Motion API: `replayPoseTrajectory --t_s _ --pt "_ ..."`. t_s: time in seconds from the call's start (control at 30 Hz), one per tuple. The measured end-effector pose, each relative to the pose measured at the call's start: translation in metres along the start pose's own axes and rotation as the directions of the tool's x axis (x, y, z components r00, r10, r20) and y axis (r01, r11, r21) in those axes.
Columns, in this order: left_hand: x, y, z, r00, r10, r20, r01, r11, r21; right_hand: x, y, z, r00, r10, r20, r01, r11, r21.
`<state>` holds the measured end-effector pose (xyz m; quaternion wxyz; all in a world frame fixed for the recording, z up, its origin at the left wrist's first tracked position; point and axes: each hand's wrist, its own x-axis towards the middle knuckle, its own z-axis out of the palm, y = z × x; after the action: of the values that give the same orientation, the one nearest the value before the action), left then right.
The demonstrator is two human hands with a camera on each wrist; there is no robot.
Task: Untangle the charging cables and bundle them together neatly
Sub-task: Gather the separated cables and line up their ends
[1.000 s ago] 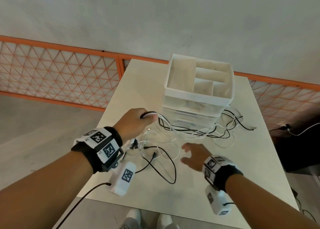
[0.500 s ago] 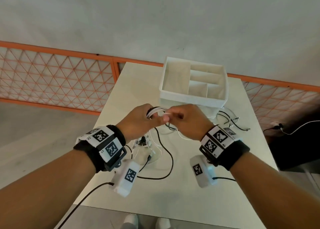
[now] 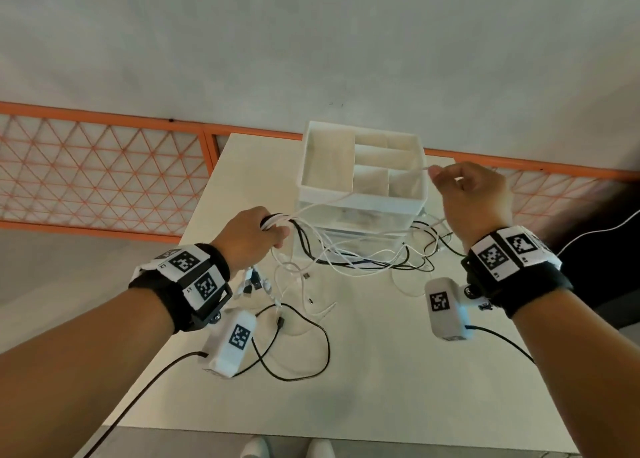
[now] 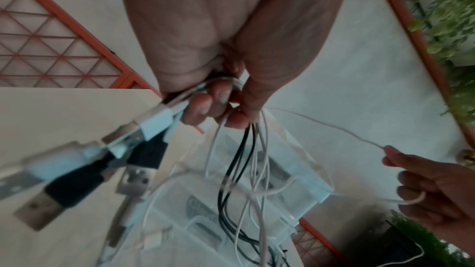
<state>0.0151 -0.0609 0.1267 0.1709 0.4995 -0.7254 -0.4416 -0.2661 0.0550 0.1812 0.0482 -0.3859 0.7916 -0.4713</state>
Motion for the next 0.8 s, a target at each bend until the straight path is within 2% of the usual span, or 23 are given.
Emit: replayPoseTrajectory --t_s 0.1,0.17,0.23,0.3,0.4,0.5,0.57,0.6,0.67,0.73,0.8 --pt "0.000 -0.008 0.000 0.997 -0.083 -0.004 0.083 0.996 0.016 -0.002 0.002 0.002 0.997 0.054 -0.055 -0.051 0.997 0.052" --pt "-0.001 -0.008 0.002 0.992 -0.124 -0.023 0.123 0.992 -0.017 -0.004 0.003 0.007 0.996 0.090 0.009 -0.090 0.994 0.056" --pt "0.000 -0.004 0.002 0.986 -0.158 -0.049 0.151 0.980 -0.129 -0.009 0.001 0.013 0.982 0.133 0.136 -0.148 0.983 0.109" --pt "0.001 0.002 0.000 0.979 -0.200 -0.046 0.181 0.947 -0.264 -0.018 -0.007 0.018 0.940 0.138 0.313 -0.191 0.971 0.145" --pt "-0.001 0.018 -0.003 0.975 -0.219 0.029 0.208 0.868 -0.451 -0.037 -0.026 0.027 0.854 0.074 0.516 -0.187 0.968 0.170" --pt "-0.010 0.044 -0.001 0.984 -0.122 0.132 0.178 0.764 -0.620 -0.052 -0.043 0.038 0.778 -0.003 0.629 -0.186 0.954 0.234" --pt "-0.017 0.058 0.005 0.982 -0.031 0.185 0.152 0.706 -0.691 -0.057 -0.056 0.044 0.742 -0.024 0.670 -0.288 0.891 0.351" --pt "-0.019 0.061 0.008 0.977 0.011 0.211 0.141 0.711 -0.689 -0.058 -0.061 0.047 0.738 -0.028 0.674 -0.343 0.845 0.411" --pt "-0.023 0.062 0.014 0.958 0.077 0.275 0.112 0.785 -0.609 -0.054 -0.069 0.048 0.762 -0.014 0.647 -0.419 0.751 0.510" --pt "-0.025 0.055 0.014 0.934 0.108 0.342 0.064 0.888 -0.455 -0.046 -0.069 0.046 0.813 0.029 0.582 -0.453 0.658 0.601" --pt "-0.026 0.044 0.010 0.934 0.107 0.340 -0.011 0.963 -0.270 -0.036 -0.060 0.041 0.858 0.126 0.498 -0.475 0.566 0.674"
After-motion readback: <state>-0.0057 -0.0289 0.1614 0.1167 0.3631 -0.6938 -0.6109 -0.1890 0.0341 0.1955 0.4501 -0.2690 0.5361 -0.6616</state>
